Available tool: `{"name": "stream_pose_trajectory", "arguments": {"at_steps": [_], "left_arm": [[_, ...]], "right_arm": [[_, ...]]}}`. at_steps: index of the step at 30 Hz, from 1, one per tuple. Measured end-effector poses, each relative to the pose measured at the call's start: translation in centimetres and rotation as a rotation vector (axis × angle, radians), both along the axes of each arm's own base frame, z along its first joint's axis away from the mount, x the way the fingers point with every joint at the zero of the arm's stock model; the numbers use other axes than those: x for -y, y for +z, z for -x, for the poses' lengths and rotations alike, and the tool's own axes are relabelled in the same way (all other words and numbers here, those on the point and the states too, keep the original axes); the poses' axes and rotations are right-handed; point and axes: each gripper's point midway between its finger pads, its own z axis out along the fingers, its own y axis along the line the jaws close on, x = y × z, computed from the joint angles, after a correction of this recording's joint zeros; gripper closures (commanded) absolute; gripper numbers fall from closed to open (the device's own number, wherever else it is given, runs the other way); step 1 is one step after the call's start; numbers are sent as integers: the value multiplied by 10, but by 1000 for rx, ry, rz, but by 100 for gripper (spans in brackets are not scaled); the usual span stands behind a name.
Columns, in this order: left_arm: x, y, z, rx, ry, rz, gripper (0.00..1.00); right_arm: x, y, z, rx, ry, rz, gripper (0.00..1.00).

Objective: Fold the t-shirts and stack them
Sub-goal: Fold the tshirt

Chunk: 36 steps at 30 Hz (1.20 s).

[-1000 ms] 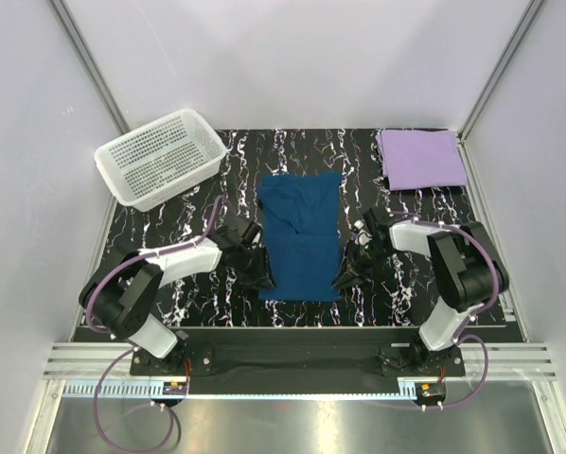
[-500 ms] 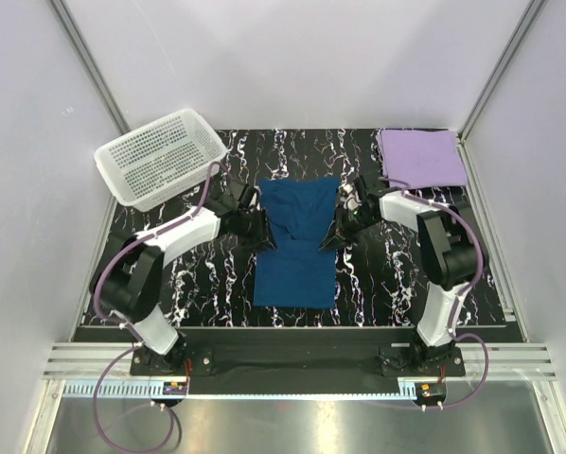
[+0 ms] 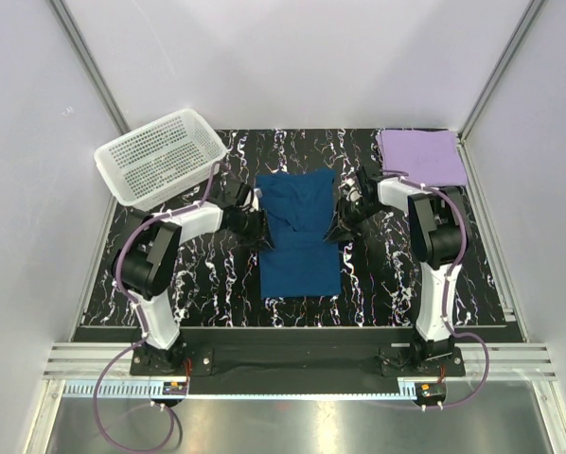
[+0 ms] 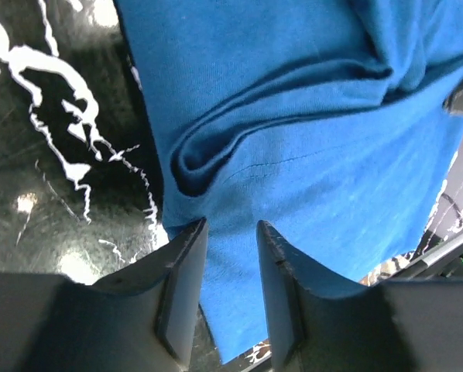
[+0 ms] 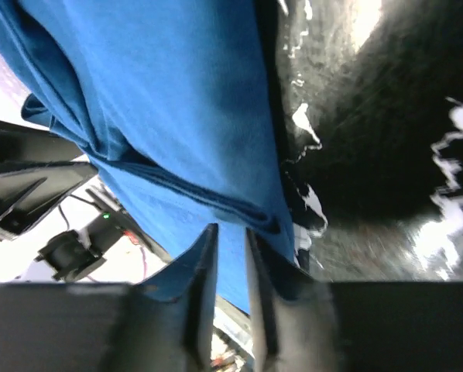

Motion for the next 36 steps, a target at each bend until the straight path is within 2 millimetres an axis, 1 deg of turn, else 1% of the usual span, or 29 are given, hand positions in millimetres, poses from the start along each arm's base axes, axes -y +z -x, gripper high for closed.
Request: {"name": "stream_pose_trajectory", "arguments": {"at_steps": [1, 2, 4, 6, 8, 9, 11, 12, 14, 16, 17, 18, 20, 21, 23, 24, 26, 31, 36], "left_arm": [[1, 2, 0, 6, -3, 15, 50], [1, 4, 1, 17, -6, 25, 47], [-1, 8, 6, 44, -8, 32, 43], [-11, 12, 17, 48, 4, 11, 38], [-24, 22, 34, 50, 20, -18, 35], [-29, 30, 41, 59, 29, -28, 32], [-37, 51, 51, 107, 54, -22, 31], [-40, 60, 56, 133, 68, -12, 30], [-45, 72, 68, 169, 88, 10, 30], [-50, 70, 84, 161, 113, 23, 31], [-52, 64, 92, 145, 123, 25, 32], [-54, 54, 104, 111, 138, 27, 32], [-56, 31, 130, 28, 167, 21, 33], [-57, 19, 143, -13, 182, 17, 32], [-58, 3, 165, -95, 218, 18, 33], [-54, 4, 167, -111, 236, 42, 33], [-49, 6, 162, -98, 269, 64, 33], [-37, 4, 154, -149, 355, 77, 33], [-24, 3, 147, -205, 420, 69, 34]], "right_arm": [[2, 1, -2, 11, 3, 17, 59], [4, 4, -2, 22, 5, 30, 57], [13, 12, 3, 56, 10, 82, 48], [21, 24, 11, 78, 6, 115, 44], [29, 43, 25, 116, -2, 136, 39], [32, 52, 36, 127, -5, 136, 38], [37, 64, 57, 150, -12, 128, 37], [39, 66, 71, 144, -14, 120, 37], [44, 60, 96, 116, -19, 116, 37], [47, 43, 125, 42, -28, 113, 37], [49, 35, 135, 13, -32, 115, 38], [50, 26, 147, -24, -37, 117, 39], [50, 14, 165, -88, -57, 112, 41], [49, 10, 170, -104, -68, 106, 41], [43, 6, 175, -120, -92, 82, 42], [39, 6, 176, -123, -99, 69, 42], [29, 6, 176, -121, -114, 36, 42], [7, 6, 171, -130, -137, -20, 41], [0, 7, 164, -132, -182, -43, 41]]}}
